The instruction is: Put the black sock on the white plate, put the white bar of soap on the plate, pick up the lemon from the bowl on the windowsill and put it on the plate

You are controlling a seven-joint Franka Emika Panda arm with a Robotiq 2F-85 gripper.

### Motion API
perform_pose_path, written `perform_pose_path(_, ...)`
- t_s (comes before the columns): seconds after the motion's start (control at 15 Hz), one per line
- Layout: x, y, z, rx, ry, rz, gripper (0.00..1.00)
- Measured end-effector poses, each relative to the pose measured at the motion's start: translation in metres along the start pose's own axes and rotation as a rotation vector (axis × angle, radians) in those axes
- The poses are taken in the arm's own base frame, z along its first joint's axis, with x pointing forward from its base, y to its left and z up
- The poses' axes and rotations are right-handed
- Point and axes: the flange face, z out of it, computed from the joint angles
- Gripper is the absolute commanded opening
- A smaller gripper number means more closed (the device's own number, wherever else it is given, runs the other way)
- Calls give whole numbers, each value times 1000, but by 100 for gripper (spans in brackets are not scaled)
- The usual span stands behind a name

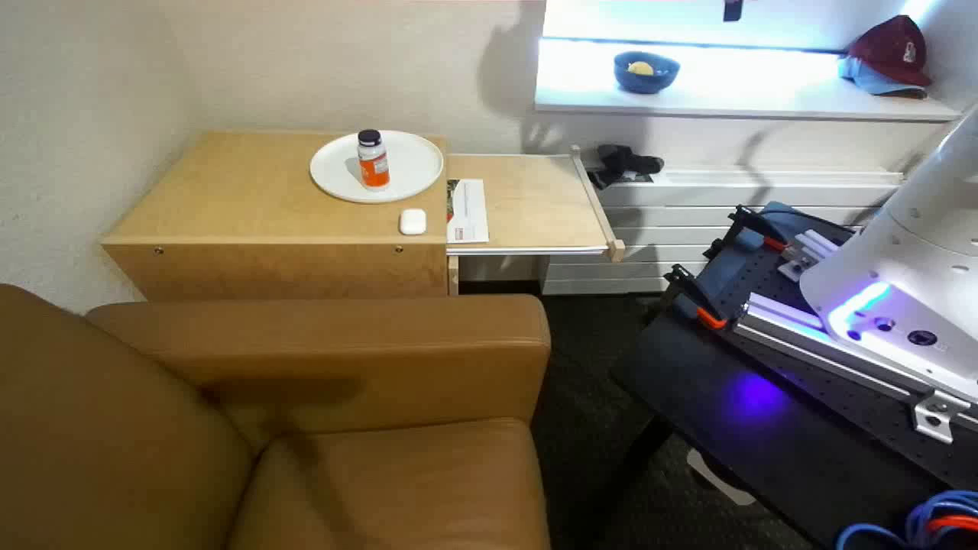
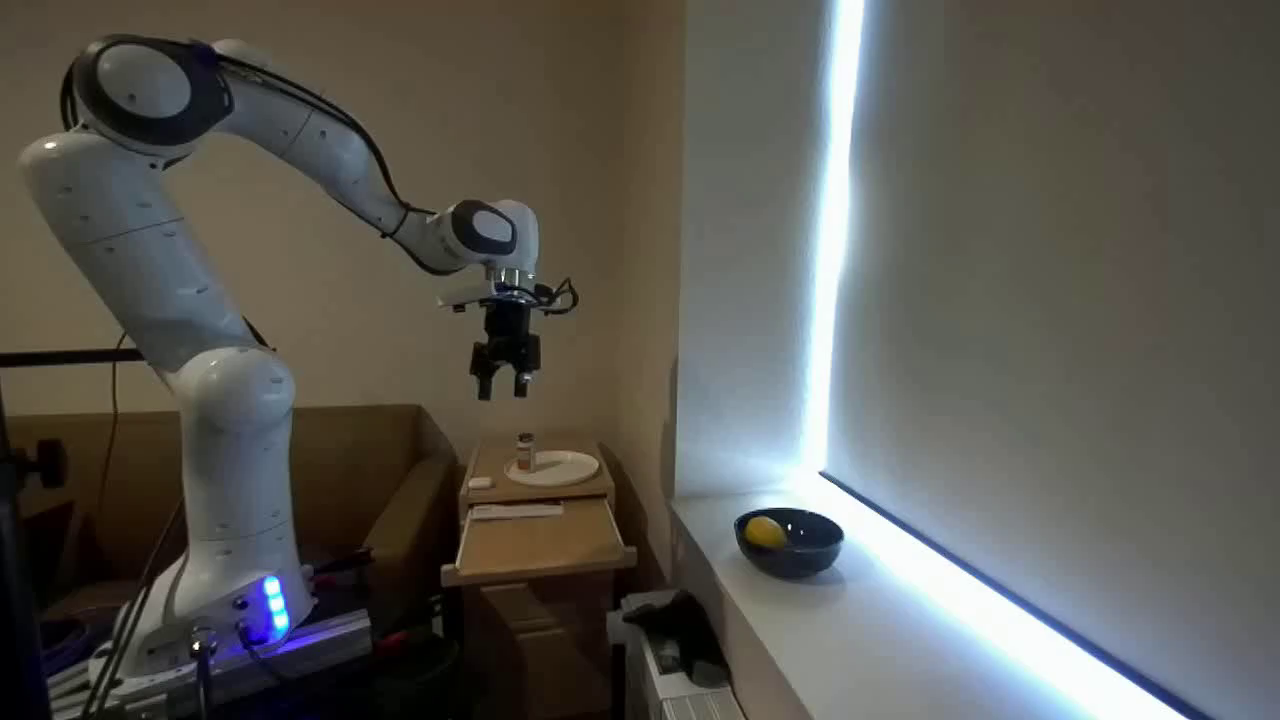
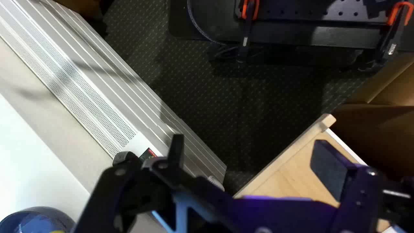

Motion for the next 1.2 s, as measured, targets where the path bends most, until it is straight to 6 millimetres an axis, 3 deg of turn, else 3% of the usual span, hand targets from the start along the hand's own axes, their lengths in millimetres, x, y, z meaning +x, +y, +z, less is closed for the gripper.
perform_pose_path(0.6,3,0,5,3,9,1,100)
perform_pose_path(0.8,13,6,46,33,75,61,100)
perform_pose_path(1.2,12,36,142,93,224,375,100)
